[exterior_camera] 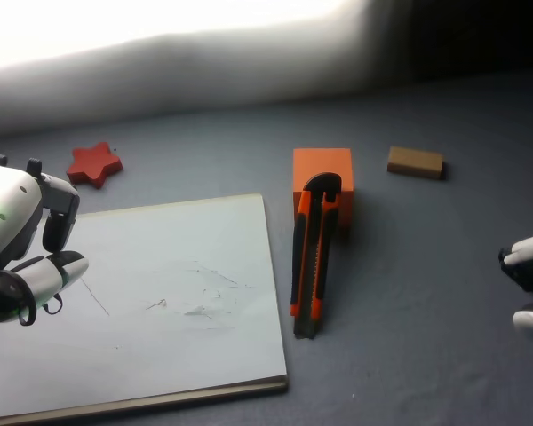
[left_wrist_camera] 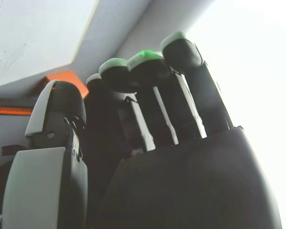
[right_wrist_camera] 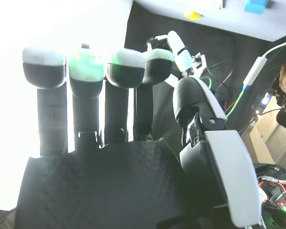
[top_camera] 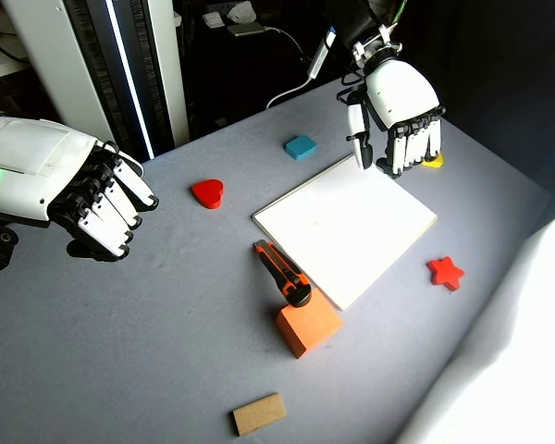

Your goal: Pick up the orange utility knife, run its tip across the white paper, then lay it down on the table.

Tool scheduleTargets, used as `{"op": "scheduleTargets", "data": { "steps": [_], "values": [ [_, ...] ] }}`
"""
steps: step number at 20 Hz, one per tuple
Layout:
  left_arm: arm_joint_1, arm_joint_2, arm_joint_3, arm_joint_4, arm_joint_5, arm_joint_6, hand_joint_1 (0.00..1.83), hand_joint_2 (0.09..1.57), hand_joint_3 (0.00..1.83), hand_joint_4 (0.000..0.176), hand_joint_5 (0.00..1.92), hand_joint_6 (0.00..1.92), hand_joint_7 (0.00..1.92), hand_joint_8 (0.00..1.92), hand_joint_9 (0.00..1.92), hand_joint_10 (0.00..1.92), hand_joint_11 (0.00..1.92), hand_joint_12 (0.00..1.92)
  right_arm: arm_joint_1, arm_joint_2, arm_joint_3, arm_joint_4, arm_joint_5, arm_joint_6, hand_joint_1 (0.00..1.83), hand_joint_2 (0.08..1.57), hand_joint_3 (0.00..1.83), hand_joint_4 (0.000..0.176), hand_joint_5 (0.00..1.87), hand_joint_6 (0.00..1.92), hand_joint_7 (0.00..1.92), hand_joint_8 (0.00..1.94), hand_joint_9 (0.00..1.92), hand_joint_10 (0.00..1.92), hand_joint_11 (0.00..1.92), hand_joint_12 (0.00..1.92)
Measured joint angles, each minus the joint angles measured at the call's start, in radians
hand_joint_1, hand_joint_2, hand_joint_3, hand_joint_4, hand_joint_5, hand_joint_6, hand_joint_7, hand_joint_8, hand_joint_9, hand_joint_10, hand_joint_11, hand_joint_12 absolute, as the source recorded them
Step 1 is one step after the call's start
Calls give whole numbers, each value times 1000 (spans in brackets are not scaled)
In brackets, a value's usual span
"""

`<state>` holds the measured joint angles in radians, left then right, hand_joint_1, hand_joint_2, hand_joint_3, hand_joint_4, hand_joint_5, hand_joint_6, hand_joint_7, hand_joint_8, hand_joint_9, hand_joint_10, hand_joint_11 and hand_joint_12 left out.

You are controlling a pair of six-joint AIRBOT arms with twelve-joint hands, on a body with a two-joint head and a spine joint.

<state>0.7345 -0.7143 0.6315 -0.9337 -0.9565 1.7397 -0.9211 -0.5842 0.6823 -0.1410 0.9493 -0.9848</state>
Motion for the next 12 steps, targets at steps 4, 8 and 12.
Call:
{"op": "scheduleTargets", "data": {
  "steps": [4,8,12],
  "values": [
    [3,0,2,10,-2,7,377,1243,23,33,78,2,86,1,187,26,0,743,-42,-6,0,0,14,-16,209,1296,10,0,98,33,148,1,101,140,0,596],
    [5,0,2,0,1,6,371,1246,10,34,52,2,67,0,164,6,0,585,-21,-14,5,-10,33,-21,269,1282,0,0,110,21,153,3,117,105,0,584],
    [6,0,6,5,1,-11,400,1241,2,35,55,3,50,2,143,2,0,500,83,-45,72,-247,-23,35,396,1247,0,0,74,3,121,1,101,78,0,476]
  ]
}}
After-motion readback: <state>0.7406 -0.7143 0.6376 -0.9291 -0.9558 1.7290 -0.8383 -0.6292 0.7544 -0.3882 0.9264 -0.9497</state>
